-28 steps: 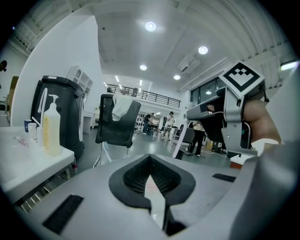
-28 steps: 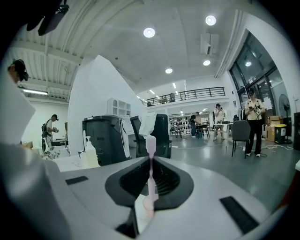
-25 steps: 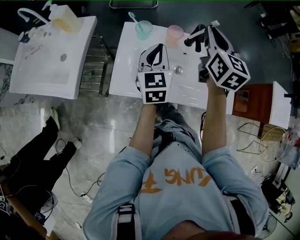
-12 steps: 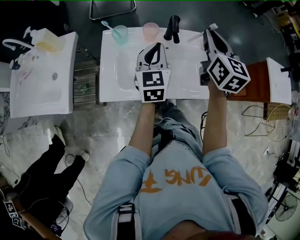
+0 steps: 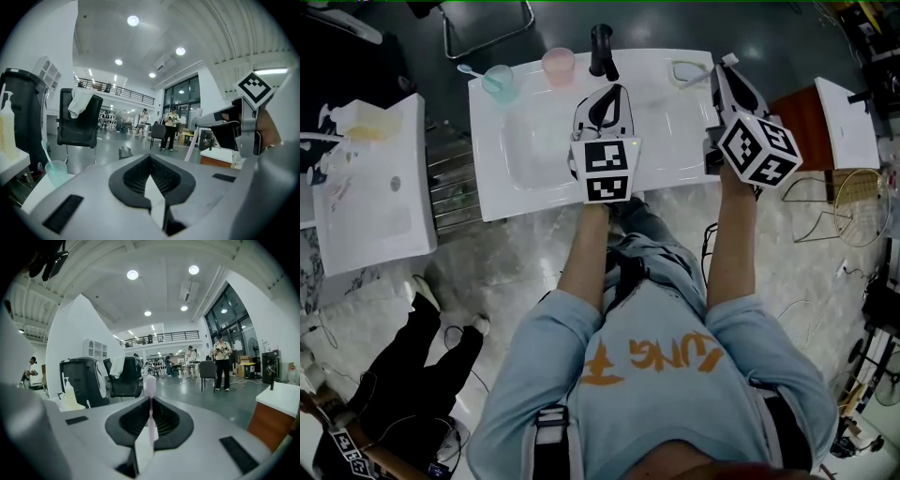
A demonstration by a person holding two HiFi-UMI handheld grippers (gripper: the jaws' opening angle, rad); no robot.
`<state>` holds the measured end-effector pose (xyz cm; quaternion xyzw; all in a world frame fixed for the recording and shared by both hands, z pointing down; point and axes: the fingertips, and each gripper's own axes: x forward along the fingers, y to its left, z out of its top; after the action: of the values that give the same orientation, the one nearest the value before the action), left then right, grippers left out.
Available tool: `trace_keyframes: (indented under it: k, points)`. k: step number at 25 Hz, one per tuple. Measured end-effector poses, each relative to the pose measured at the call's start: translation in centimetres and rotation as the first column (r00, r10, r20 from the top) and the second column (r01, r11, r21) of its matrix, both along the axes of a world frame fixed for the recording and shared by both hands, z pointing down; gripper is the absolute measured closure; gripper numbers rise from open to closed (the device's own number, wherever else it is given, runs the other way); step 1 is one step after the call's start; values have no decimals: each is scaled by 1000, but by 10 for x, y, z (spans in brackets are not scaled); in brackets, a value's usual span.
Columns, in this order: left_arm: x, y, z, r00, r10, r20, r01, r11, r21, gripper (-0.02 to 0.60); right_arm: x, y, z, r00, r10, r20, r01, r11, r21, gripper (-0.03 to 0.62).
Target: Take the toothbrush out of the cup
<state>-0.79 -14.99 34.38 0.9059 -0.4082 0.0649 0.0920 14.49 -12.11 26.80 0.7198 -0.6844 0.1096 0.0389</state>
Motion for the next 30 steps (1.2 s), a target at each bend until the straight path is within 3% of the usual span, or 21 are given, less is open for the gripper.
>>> trace_keyframes:
  k: [18,30]
  points:
    - [113,20,39,982,189,22,-187,978,-93,561,103,52,59,989,138,-50,-145,972,-182,553]
    - [148,29,80,972,231,49,-220,960,-174,561,136,76,114,989,142,-36,-146,926,-347,553]
